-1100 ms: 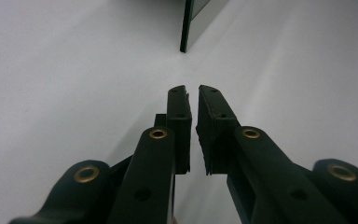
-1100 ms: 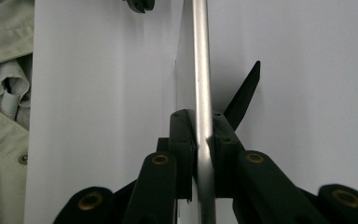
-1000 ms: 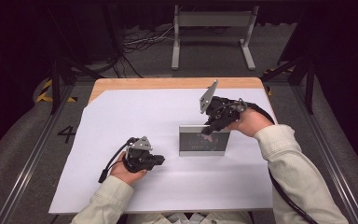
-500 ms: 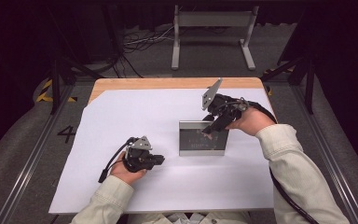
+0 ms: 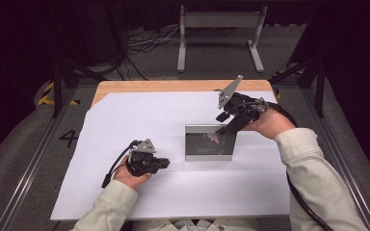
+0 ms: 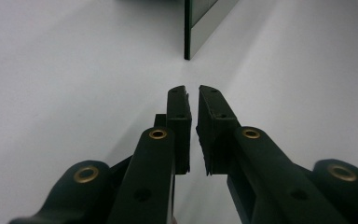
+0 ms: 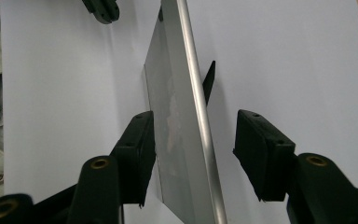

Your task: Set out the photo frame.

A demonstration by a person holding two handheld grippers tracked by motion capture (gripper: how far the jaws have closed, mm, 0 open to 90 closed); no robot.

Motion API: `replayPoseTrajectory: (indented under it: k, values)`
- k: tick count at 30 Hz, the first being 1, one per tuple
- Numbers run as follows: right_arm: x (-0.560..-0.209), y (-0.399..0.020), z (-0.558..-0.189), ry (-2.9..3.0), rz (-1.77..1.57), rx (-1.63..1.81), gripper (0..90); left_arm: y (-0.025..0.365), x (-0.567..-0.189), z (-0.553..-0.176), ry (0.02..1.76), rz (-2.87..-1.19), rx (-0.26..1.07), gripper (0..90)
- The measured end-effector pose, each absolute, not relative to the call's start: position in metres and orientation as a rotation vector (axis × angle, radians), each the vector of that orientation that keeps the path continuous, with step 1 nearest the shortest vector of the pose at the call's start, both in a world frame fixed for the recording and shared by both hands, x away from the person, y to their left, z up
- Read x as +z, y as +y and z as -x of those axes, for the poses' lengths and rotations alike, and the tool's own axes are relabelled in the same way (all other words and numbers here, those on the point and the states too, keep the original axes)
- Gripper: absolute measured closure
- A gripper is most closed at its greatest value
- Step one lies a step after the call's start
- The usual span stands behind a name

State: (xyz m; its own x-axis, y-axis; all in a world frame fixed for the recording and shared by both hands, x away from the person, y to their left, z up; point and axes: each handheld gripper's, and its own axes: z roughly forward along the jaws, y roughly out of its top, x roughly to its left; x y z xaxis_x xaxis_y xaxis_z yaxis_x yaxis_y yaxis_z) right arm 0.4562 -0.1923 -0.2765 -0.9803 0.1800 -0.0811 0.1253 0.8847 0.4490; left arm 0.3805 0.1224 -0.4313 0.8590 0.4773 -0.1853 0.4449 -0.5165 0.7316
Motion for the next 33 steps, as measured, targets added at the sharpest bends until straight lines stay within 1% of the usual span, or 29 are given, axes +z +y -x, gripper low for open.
replayPoseTrajectory:
  k: [10,16,23,33]
  values:
    - [-0.269,-0.215,-0.454,2.896,-0.299,0.707,45.7,0.124,-0.431,-0.381,0.678,-2.183,0.049,82.9]
    - [-0.265,-0.227,-0.45,2.871,-0.334,0.718,41.2,0.125,-0.431,-0.383,0.688,-2.18,0.052,82.1]
    - [-0.263,-0.244,-0.446,2.833,-0.374,0.745,39.0,0.125,-0.431,-0.384,0.692,-2.182,0.056,81.2]
    - [-0.266,-0.266,-0.438,2.799,-0.437,0.776,38.5,0.127,-0.43,-0.384,0.7,-2.174,0.066,81.3]
